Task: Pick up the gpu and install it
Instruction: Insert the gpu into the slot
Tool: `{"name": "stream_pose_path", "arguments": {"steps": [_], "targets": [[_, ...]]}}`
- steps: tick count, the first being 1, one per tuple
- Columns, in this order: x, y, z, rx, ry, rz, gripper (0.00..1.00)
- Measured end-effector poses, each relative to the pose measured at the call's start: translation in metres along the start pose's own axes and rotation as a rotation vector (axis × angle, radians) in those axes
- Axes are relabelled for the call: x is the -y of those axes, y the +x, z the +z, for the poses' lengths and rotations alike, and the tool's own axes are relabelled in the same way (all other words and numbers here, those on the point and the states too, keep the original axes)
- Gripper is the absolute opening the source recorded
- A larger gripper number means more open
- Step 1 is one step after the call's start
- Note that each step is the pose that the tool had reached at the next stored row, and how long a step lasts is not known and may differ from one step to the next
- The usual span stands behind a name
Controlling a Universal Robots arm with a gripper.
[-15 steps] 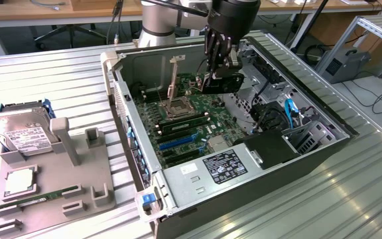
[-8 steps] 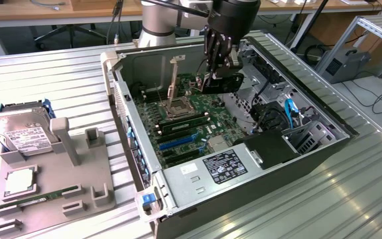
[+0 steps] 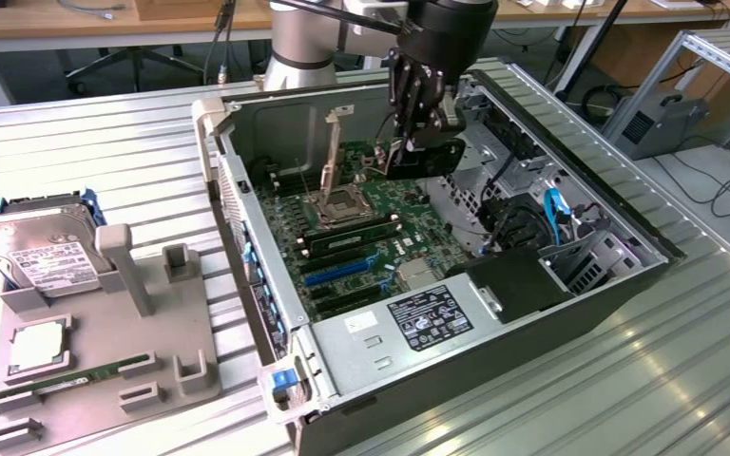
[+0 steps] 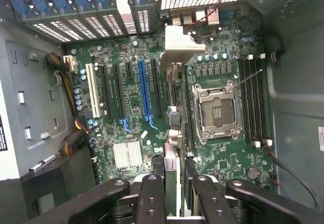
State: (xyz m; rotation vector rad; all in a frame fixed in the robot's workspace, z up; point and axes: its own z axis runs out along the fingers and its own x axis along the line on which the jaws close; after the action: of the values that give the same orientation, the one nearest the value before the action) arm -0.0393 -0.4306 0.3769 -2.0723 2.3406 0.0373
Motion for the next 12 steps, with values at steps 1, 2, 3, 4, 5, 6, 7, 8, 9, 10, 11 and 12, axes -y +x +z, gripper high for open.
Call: {"name": "stream_pose_path", "arguments": {"steps": [1, 2, 3, 4, 5, 6, 7, 8, 9, 10, 11, 12], "targets": [[0.0000, 0.0000, 0.0000, 0.0000, -0.0001, -0.004, 0.26], [0.0000, 0.0000, 0.0000, 0.0000, -0.0002, -0.007, 0.26], [0.0000, 0.0000, 0.0000, -0.0001, -0.0003, -0.011, 0.26], [0.0000, 0.0000, 0.0000, -0.0001, -0.0005, -0.016, 0.26], [0.0000, 0.0000, 0.0000, -0.0001, -0.0005, -0.020, 0.26], [0.0000, 0.0000, 0.0000, -0.0001, -0.0007, -0.026, 0.26], [0.0000, 0.0000, 0.0000, -0.0002, -0.0009, -0.033, 0.26], [0.0000, 0.0000, 0.0000, -0.0003, -0.0012, -0.042, 0.26], [0.0000, 0.0000, 0.0000, -0.0003, -0.0013, -0.047, 0.26], [0.0000, 0.0000, 0.0000, -0.0003, -0.0014, -0.050, 0.26], [0.0000, 0.0000, 0.0000, -0.0003, -0.0015, -0.054, 0.26], [0.0000, 0.0000, 0.0000, -0.0004, -0.0016, -0.058, 0.26]]}}
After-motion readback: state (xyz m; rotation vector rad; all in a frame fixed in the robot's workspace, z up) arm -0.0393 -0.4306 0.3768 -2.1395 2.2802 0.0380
